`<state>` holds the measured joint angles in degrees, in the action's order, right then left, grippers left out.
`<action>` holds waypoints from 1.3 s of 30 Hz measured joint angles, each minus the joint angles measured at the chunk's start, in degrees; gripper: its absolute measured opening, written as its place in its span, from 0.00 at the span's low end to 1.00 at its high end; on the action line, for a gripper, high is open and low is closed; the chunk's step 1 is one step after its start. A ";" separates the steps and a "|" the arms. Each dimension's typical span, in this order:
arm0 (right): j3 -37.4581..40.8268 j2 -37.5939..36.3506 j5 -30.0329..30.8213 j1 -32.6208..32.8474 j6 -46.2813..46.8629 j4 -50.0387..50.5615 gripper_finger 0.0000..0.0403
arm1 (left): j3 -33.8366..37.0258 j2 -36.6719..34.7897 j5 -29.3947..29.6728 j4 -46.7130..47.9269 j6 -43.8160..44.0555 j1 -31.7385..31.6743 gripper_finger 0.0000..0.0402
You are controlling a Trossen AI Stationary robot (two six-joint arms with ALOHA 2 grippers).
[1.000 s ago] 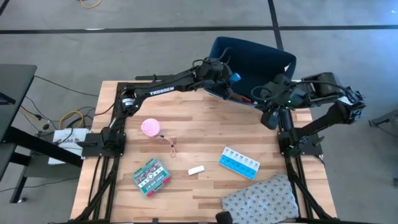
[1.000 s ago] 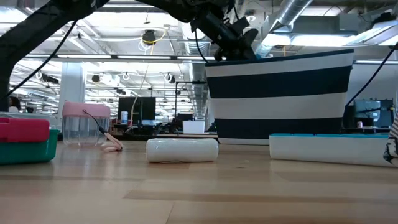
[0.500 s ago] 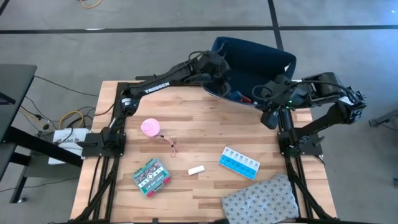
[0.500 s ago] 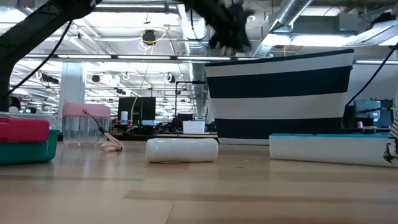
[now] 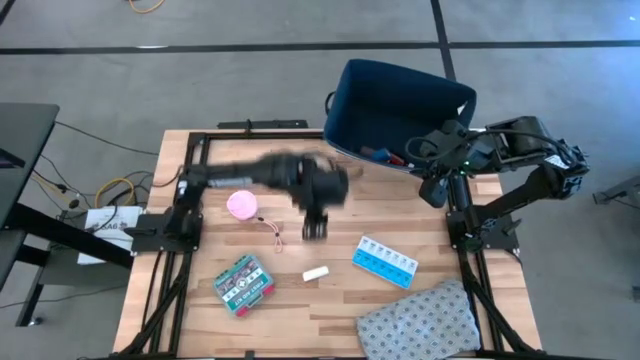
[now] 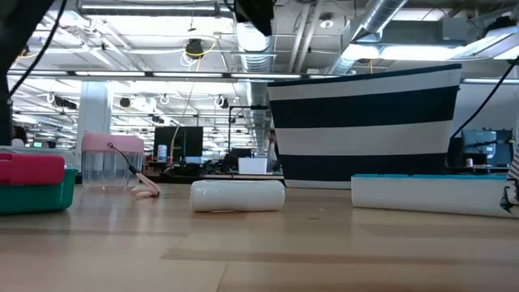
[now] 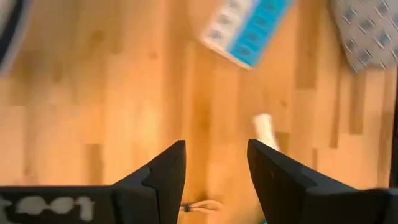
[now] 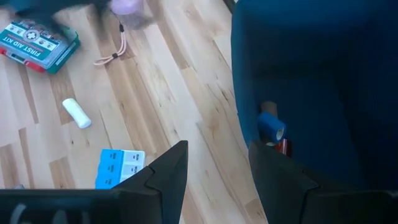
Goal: Pick & place medical supplies in basket/bin
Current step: Put the white rolled gauze into the blue bin
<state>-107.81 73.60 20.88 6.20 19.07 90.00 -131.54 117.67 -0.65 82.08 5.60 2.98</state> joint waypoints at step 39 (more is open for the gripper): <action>0.00 0.00 0.20 0.19 0.41 0.02 0.41 | 53.79 -0.18 11.03 -50.57 31.79 18.14 0.36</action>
<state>-107.81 73.60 21.08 6.39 19.49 90.02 -77.75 117.49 10.38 31.51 37.39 21.12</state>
